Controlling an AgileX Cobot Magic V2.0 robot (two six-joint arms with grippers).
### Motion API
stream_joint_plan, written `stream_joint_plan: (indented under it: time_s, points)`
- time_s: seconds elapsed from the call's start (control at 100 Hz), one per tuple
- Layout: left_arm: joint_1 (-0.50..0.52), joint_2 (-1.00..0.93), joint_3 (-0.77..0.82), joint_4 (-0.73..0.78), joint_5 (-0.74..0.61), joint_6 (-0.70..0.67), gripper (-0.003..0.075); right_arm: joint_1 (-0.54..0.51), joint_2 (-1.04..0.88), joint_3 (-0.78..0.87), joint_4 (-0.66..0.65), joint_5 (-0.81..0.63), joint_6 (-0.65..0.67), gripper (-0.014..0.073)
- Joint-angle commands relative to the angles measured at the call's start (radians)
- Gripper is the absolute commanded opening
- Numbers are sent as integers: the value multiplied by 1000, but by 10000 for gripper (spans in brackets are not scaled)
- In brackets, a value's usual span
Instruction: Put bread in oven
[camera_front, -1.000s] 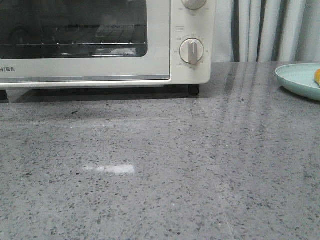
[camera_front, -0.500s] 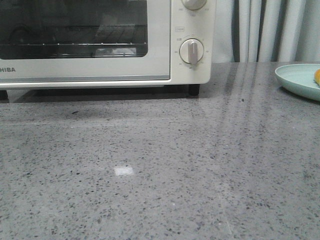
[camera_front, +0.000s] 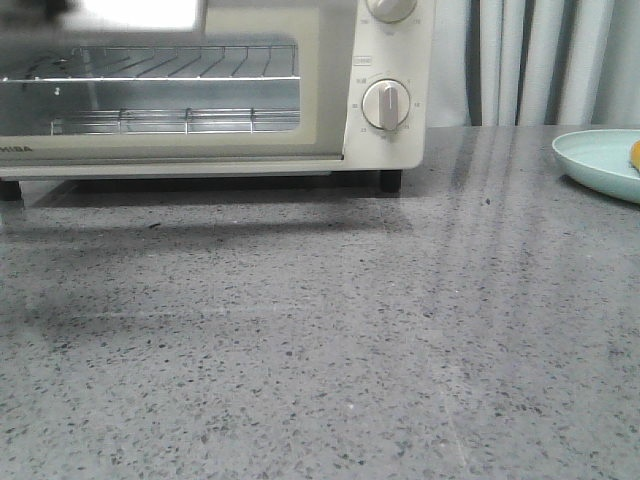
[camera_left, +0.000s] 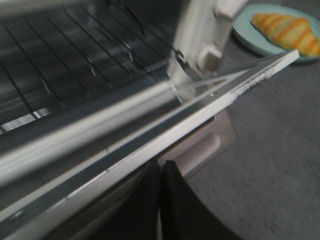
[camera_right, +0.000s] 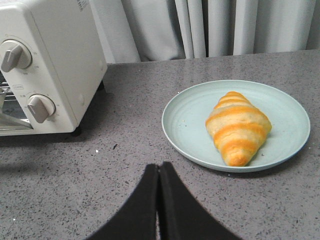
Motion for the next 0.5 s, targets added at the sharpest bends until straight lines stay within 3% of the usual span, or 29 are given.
stream_joint_plan:
  time_s: [0.0,0.25,0.49]
  points:
    - [-1,12,67,32,29,-2,-22,2,17,-34,1,-92,-10,-61]
    - [-1,12,194,32,7,-2,-22,2,18,-34,1,-149,-10,-61]
    - [-1,-5,181,7,30,-2,-22,2,56,-75,29,-118,-10,-60]
